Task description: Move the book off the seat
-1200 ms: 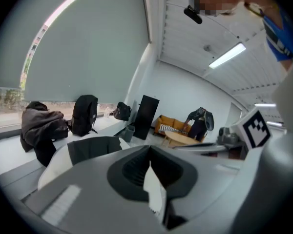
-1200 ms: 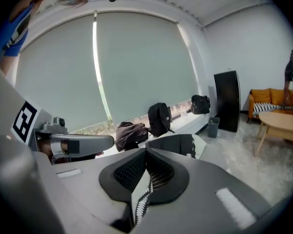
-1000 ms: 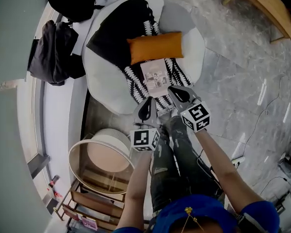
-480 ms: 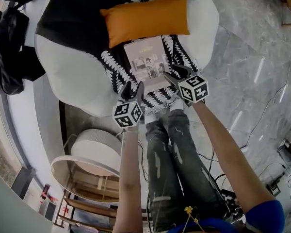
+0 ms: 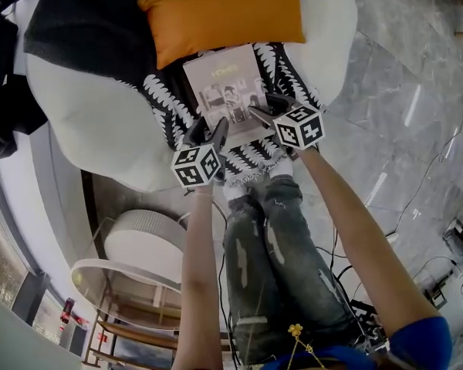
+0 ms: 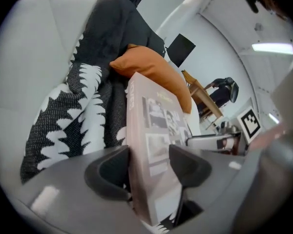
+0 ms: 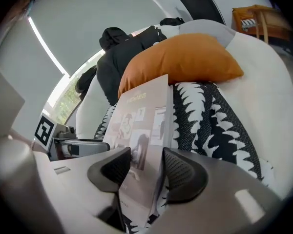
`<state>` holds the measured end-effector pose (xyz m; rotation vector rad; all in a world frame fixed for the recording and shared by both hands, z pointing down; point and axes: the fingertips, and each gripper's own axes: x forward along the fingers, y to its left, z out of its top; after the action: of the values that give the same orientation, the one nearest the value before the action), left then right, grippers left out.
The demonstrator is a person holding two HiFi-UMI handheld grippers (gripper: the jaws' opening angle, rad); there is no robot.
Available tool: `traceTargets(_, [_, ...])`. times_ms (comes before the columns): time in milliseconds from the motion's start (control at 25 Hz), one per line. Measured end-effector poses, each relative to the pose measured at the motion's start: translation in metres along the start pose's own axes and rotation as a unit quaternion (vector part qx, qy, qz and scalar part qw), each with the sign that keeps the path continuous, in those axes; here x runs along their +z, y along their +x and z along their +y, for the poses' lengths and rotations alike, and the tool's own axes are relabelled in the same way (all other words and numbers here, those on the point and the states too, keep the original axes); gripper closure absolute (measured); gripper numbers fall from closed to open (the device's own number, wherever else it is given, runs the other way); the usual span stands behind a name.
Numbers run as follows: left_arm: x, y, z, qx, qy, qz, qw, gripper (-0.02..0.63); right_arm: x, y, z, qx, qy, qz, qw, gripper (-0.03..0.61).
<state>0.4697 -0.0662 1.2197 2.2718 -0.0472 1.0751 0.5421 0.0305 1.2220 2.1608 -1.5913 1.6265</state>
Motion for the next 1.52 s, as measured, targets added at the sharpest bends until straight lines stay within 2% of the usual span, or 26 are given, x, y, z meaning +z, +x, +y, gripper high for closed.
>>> traceTargets(200, [0.005, -0.014, -0.012, 0.025, 0.001, -0.006, 0.9997, 0.383, 0.007, -0.014, 0.007, -0.016, 0.005, -0.001, 1.000, 0.383])
traceTargets(400, [0.037, -0.069, -0.048, 0.037, -0.002, -0.026, 0.9990, 0.387, 0.039, -0.065, 0.047, -0.013, -0.004, -0.010, 1.000, 0.385])
traceTargets(800, [0.133, -0.251, -0.178, 0.035, 0.005, -0.062, 0.9975, 0.385, 0.131, -0.248, 0.179, -0.014, -0.021, -0.031, 0.999, 0.387])
traceTargets(1000, [0.198, -0.350, -0.248, 0.031, 0.010, -0.099, 0.9945, 0.387, 0.200, -0.347, 0.254, -0.017, -0.065, -0.055, 0.996, 0.388])
traceTargets(1200, [0.239, -0.458, -0.322, 0.031, 0.017, -0.139, 0.9897, 0.388, 0.243, -0.452, 0.334, -0.018, -0.099, -0.080, 0.992, 0.388])
traceTargets(1360, [0.252, -0.530, -0.368, 0.029, 0.035, -0.170, 0.9845, 0.390, 0.252, -0.519, 0.388, -0.019, -0.105, -0.109, 0.988, 0.388])
traceTargets(1520, [0.262, -0.584, -0.394, 0.026, 0.056, -0.198, 0.9782, 0.393, 0.259, -0.561, 0.429, -0.016, -0.116, -0.146, 0.982, 0.387])
